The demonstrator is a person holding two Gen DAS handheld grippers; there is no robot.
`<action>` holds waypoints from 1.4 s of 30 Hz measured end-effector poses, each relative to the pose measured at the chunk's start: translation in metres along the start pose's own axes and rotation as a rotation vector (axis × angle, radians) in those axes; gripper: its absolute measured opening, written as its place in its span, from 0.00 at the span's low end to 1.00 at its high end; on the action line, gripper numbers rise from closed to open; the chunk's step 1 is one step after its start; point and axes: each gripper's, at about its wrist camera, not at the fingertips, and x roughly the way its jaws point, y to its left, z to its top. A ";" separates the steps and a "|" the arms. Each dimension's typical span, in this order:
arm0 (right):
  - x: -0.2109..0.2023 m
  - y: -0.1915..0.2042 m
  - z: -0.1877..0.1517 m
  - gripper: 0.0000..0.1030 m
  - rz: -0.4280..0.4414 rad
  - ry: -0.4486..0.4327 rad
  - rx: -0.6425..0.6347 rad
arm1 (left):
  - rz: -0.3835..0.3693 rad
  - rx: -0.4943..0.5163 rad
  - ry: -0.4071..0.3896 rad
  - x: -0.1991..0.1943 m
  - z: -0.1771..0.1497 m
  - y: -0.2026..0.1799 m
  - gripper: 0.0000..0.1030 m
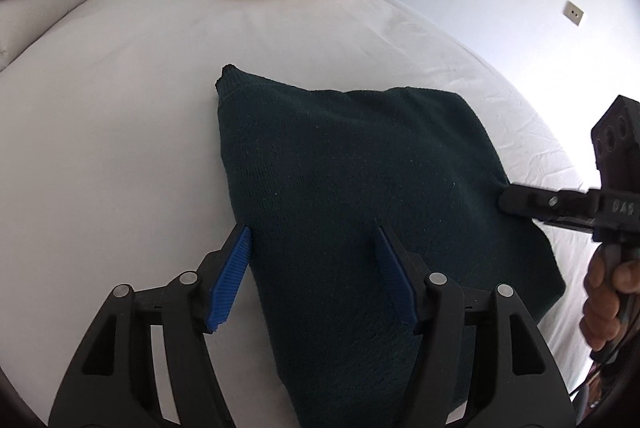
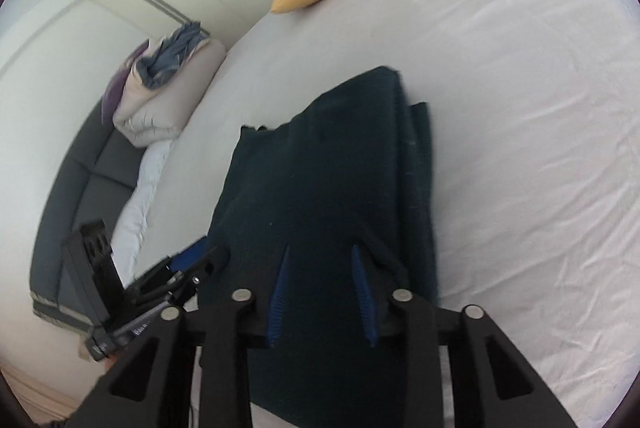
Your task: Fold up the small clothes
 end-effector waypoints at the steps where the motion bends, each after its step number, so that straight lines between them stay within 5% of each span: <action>1: -0.011 -0.004 0.000 0.34 -0.024 -0.032 0.003 | 0.000 0.001 -0.001 0.002 0.002 0.002 0.61; 2: -0.020 -0.007 -0.001 0.46 -0.072 -0.051 0.009 | 0.001 0.001 0.000 0.002 0.002 0.002 0.61; 4: -0.035 -0.015 -0.001 0.54 -0.109 -0.082 0.016 | -0.004 -0.006 -0.002 0.002 0.000 0.004 0.61; 17: 0.008 -0.020 -0.007 0.65 -0.104 0.098 0.010 | 0.020 -0.079 0.005 -0.013 -0.007 0.028 0.70; 34: 0.021 -0.024 -0.011 0.38 -0.053 0.103 0.007 | -0.055 -0.270 0.067 -0.006 -0.014 0.050 0.75; 42: 0.020 -0.031 -0.013 0.32 -0.014 0.106 0.040 | -0.164 -0.379 0.113 0.002 -0.020 0.062 0.75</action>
